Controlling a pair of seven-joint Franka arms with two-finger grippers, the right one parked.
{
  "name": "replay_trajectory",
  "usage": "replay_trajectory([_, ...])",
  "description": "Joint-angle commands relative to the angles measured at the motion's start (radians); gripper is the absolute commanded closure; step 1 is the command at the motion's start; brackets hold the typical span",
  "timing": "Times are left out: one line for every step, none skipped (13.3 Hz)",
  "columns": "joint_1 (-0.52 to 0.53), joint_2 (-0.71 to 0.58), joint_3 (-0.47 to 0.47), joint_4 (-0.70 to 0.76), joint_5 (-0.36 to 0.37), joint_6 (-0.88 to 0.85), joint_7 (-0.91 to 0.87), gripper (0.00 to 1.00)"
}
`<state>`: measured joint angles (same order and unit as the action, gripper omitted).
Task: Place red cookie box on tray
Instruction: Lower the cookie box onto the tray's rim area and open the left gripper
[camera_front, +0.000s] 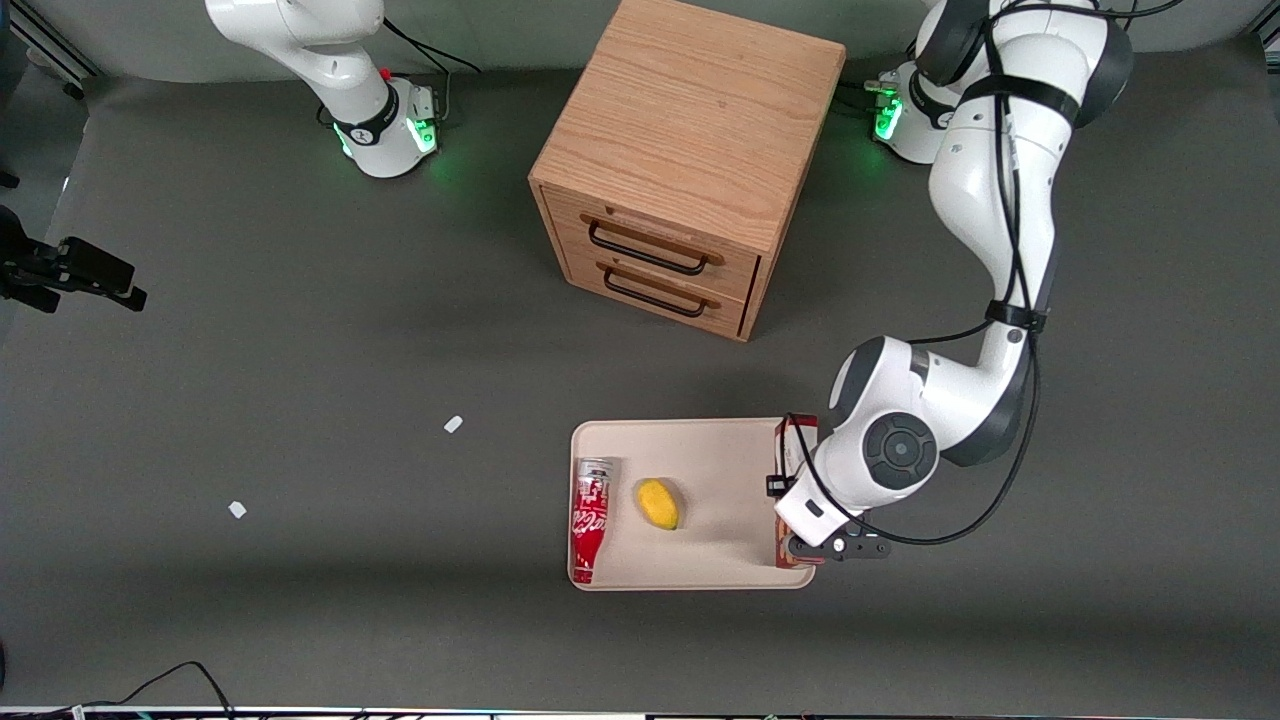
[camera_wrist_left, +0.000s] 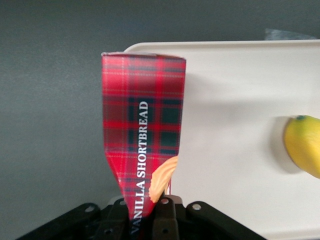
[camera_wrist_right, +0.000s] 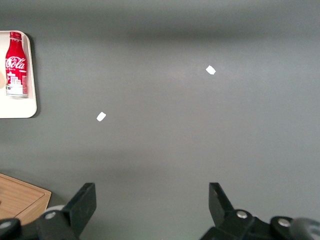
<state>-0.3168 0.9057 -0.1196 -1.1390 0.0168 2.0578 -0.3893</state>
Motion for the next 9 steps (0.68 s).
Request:
replay_trajectory([-0.019,0.032,0.017,0.048,0.028,0.013,-0.068,1.0])
replay_trajectory([-0.021,0.036,0.017,0.048,0.028,0.013,-0.071,1.0])
replay_trajectory([-0.021,0.041,0.017,0.048,0.028,0.013,-0.077,1.0])
replay_trajectory([-0.021,0.041,0.017,0.047,0.028,0.013,-0.079,1.0])
replay_trajectory([-0.021,0.041,0.017,0.047,0.028,0.013,-0.08,1.0])
replay_trajectory([-0.019,0.042,0.017,0.045,0.028,0.015,-0.083,1.0])
replay_trajectory([-0.019,0.042,0.017,0.042,0.028,0.024,-0.083,0.71])
replay_trajectory([-0.019,0.041,0.017,0.03,0.035,0.048,-0.074,0.01])
replay_trajectory([-0.022,0.038,0.017,0.019,0.057,0.073,-0.082,0.0])
